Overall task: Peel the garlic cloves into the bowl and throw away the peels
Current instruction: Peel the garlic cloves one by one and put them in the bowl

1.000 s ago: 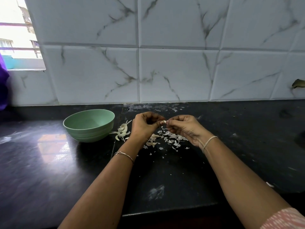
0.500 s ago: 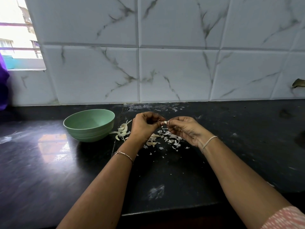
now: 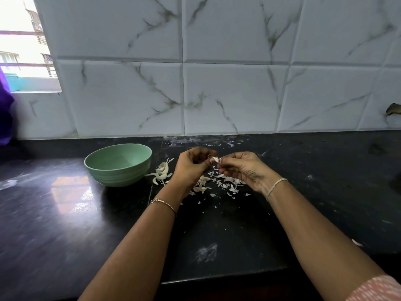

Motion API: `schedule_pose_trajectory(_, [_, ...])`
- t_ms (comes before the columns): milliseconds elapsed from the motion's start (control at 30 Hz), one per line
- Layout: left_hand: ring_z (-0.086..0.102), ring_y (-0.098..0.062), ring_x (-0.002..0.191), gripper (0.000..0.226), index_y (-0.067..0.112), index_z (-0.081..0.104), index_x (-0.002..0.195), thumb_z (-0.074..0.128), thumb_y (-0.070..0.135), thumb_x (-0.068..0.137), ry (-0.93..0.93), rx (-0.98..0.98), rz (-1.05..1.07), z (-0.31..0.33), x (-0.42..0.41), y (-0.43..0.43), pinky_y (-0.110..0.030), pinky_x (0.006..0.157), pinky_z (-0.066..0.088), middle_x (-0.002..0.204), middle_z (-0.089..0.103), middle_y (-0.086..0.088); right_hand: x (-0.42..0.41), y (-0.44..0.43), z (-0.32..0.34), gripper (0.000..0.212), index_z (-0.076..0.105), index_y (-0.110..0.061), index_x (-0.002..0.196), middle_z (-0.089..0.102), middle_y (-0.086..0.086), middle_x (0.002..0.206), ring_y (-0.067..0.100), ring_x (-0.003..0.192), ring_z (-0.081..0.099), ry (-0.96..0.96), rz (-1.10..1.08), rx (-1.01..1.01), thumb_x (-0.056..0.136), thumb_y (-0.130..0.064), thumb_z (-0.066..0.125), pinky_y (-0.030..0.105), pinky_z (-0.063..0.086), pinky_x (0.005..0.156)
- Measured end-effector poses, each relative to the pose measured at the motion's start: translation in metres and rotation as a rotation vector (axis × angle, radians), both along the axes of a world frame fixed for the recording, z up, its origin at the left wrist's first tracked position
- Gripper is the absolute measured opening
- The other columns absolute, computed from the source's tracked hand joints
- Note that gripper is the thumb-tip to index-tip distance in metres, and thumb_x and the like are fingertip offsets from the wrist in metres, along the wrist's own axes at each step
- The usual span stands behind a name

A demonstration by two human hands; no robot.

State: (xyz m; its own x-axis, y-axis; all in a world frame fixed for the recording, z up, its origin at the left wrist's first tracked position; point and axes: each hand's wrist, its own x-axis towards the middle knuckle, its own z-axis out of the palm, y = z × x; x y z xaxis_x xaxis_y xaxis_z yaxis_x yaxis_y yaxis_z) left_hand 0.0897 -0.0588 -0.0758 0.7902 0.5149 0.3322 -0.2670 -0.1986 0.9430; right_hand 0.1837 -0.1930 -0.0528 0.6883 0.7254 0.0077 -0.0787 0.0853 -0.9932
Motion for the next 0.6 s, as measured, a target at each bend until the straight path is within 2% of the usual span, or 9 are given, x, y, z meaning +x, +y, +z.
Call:
schedule_pose_trajectory(100, [0.068, -0.023, 0.088, 0.018, 0.015, 0.071, 0.094, 0.069, -0.001, 0.085, -0.007, -0.083, -0.020, 0.0020, -0.0011, -0.0018, -0.042, 0.089, 0.055, 0.094, 0.074, -0.010, -0.0013, -0.0002, 0.0014, 0.009, 0.067, 0.007, 0.088, 0.072, 0.013, 0.073, 0.014, 0.059, 0.069, 0.007, 0.003, -0.003, 0.084, -0.001, 0.070, 0.018, 0.056, 0.055])
schedule_pose_trajectory(233, [0.067, -0.028, 0.089, 0.017, 0.011, 0.069, 0.096, 0.069, -0.002, 0.085, -0.012, -0.129, -0.021, 0.0037, -0.0002, -0.0035, -0.046, 0.089, 0.053, 0.094, 0.075, -0.007, -0.0022, 0.0005, 0.0028, 0.015, 0.066, 0.009, 0.091, 0.071, 0.014, 0.074, 0.014, 0.058, 0.069, -0.001, 0.001, 0.007, 0.083, -0.003, 0.071, 0.018, 0.055, 0.053])
schedule_pose_trajectory(300, [0.065, -0.031, 0.085, 0.013, 0.009, 0.069, 0.096, 0.068, 0.000, 0.086, 0.000, -0.157, -0.018, 0.0042, 0.0002, -0.0040, -0.043, 0.081, 0.056, 0.092, 0.074, -0.009, -0.0021, 0.0010, 0.0026, 0.013, 0.067, 0.007, 0.090, 0.071, 0.014, 0.074, 0.015, 0.058, 0.068, -0.011, -0.012, 0.027, 0.083, -0.003, 0.071, 0.018, 0.055, 0.054])
schedule_pose_trajectory(400, [0.067, -0.022, 0.078, 0.010, 0.013, 0.071, 0.095, 0.065, 0.006, 0.090, 0.047, -0.180, -0.039, 0.0036, 0.0005, -0.0050, -0.028, 0.066, 0.059, 0.091, 0.070, -0.011, -0.0028, 0.0021, 0.0021, 0.005, 0.068, 0.003, 0.083, 0.071, 0.013, 0.071, 0.015, 0.057, 0.068, -0.032, -0.033, 0.051, 0.083, -0.002, 0.071, 0.018, 0.056, 0.055])
schedule_pose_trajectory(500, [0.070, -0.013, 0.075, 0.013, 0.011, 0.071, 0.100, 0.062, 0.006, 0.092, 0.061, -0.188, -0.086, 0.0025, 0.0007, -0.0050, -0.022, 0.067, 0.059, 0.089, 0.072, -0.010, -0.0028, 0.0039, -0.0001, 0.005, 0.068, 0.000, 0.080, 0.070, 0.014, 0.072, 0.015, 0.058, 0.068, -0.047, -0.062, 0.060, 0.082, -0.001, 0.072, 0.019, 0.057, 0.056])
schedule_pose_trajectory(600, [0.069, -0.012, 0.079, 0.021, 0.006, 0.068, 0.112, 0.063, 0.004, 0.091, 0.089, -0.145, -0.113, 0.0036, -0.0005, -0.0065, -0.023, 0.073, 0.058, 0.092, 0.072, -0.007, -0.0016, 0.0049, -0.0023, 0.008, 0.067, -0.001, 0.083, 0.070, 0.015, 0.077, 0.017, 0.062, 0.070, -0.112, -0.105, 0.057, 0.080, 0.000, 0.074, 0.021, 0.057, 0.058])
